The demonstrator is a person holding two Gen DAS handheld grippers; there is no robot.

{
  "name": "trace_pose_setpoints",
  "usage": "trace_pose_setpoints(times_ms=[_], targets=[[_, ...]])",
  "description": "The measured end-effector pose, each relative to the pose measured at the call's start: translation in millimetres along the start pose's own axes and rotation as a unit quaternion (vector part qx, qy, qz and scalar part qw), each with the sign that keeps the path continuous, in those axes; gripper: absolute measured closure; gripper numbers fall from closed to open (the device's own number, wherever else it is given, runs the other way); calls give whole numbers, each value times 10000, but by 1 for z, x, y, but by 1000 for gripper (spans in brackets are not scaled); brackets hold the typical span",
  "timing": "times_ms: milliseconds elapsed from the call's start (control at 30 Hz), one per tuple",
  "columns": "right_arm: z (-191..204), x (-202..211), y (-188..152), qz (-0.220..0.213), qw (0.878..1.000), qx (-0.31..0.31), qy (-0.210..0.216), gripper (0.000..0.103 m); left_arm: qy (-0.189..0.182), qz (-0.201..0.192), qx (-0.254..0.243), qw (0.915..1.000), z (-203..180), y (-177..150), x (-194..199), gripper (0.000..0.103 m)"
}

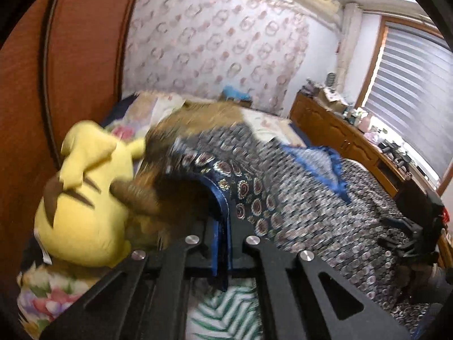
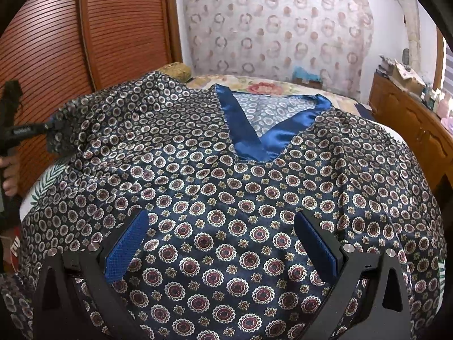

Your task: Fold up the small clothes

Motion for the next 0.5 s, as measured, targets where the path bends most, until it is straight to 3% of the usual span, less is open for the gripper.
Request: trace_pose_setpoints(times_ms=[200,367,500], targets=[[-2,0,0,22,10000,-61,45,0,-254,-101,-593,9979,-56,34,-3,103],[-3,-1,-1,32,9999,-136,66,0,-377,51,-1119,9930,-108,42,-26,103],[-4,-2,-2,44,9998,-167,104,0,-384,265,-1392,9892,-134,35,-44,89]])
Point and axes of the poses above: each gripper's, at about its wrist camera, not at the fingertips, and x roughly against the way its jaws point, z to its left, y to its top, the point moved 4 cm from there along -x, roughly the way its jaws point, and after that the axes turned 11 degrees about x, right-handed, at the moved point
